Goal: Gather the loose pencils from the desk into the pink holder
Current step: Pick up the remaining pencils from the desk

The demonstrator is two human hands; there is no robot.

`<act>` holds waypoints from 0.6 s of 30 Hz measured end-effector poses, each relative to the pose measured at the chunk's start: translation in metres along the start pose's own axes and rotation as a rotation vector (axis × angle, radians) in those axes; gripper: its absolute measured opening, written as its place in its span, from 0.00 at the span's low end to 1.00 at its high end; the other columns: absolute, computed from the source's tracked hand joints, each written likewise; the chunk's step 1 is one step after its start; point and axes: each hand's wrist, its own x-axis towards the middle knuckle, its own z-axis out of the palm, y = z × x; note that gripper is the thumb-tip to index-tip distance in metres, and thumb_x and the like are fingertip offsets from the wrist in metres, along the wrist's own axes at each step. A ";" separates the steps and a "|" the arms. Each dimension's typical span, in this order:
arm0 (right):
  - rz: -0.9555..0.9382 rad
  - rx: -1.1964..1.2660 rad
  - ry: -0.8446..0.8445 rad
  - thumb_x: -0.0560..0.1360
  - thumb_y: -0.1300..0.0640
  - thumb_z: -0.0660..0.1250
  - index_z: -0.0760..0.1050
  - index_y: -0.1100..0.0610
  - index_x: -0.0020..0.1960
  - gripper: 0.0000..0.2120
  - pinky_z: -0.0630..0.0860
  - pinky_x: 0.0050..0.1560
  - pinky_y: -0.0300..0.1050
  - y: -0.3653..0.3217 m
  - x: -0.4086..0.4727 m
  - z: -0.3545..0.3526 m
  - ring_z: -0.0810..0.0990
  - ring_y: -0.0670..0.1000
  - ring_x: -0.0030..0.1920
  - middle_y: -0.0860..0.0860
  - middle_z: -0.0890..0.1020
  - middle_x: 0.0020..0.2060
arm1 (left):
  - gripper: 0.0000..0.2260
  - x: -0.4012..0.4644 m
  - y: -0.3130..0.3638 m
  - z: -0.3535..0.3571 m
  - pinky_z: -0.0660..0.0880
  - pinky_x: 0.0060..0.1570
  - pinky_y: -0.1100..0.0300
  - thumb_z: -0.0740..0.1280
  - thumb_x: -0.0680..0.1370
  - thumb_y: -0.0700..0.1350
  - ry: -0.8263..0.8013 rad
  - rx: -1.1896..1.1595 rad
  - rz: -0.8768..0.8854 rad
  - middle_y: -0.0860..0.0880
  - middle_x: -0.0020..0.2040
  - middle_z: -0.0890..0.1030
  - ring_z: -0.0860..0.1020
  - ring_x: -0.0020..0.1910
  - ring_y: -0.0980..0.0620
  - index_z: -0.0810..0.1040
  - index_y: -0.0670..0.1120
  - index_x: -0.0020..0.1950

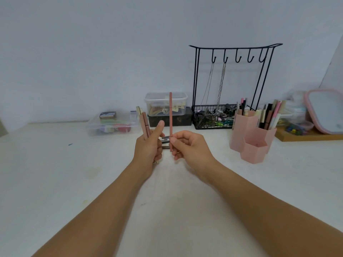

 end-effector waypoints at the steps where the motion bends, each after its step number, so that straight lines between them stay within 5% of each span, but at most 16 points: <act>1: 0.000 0.001 -0.016 0.79 0.65 0.67 0.80 0.65 0.50 0.04 0.77 0.34 0.40 0.001 -0.001 0.002 0.77 0.49 0.32 0.57 0.81 0.35 | 0.20 -0.001 0.000 0.000 0.60 0.21 0.63 0.73 0.71 0.61 -0.019 0.015 0.014 0.54 0.22 0.65 0.61 0.21 0.56 0.75 0.45 0.40; 5: -0.013 -0.019 -0.111 0.77 0.66 0.69 0.80 0.62 0.46 0.02 0.79 0.36 0.42 0.005 -0.004 0.007 0.79 0.50 0.31 0.59 0.81 0.34 | 0.21 -0.003 -0.002 0.002 0.67 0.24 0.62 0.77 0.62 0.61 -0.072 0.046 0.076 0.50 0.25 0.75 0.71 0.23 0.53 0.76 0.46 0.38; 12: -0.043 -0.133 -0.141 0.75 0.70 0.70 0.79 0.60 0.42 0.07 0.80 0.35 0.43 0.010 -0.004 0.011 0.81 0.52 0.31 0.56 0.81 0.32 | 0.10 0.003 -0.013 0.001 0.74 0.28 0.58 0.76 0.75 0.44 -0.106 0.051 0.091 0.41 0.33 0.78 0.77 0.30 0.44 0.77 0.43 0.40; 18: -0.082 -0.277 -0.064 0.73 0.72 0.70 0.80 0.62 0.41 0.07 0.81 0.36 0.41 0.014 -0.004 0.010 0.81 0.50 0.30 0.58 0.83 0.32 | 0.18 0.007 -0.016 0.001 0.70 0.32 0.57 0.68 0.81 0.54 -0.087 0.140 0.069 0.48 0.28 0.73 0.71 0.28 0.49 0.74 0.45 0.36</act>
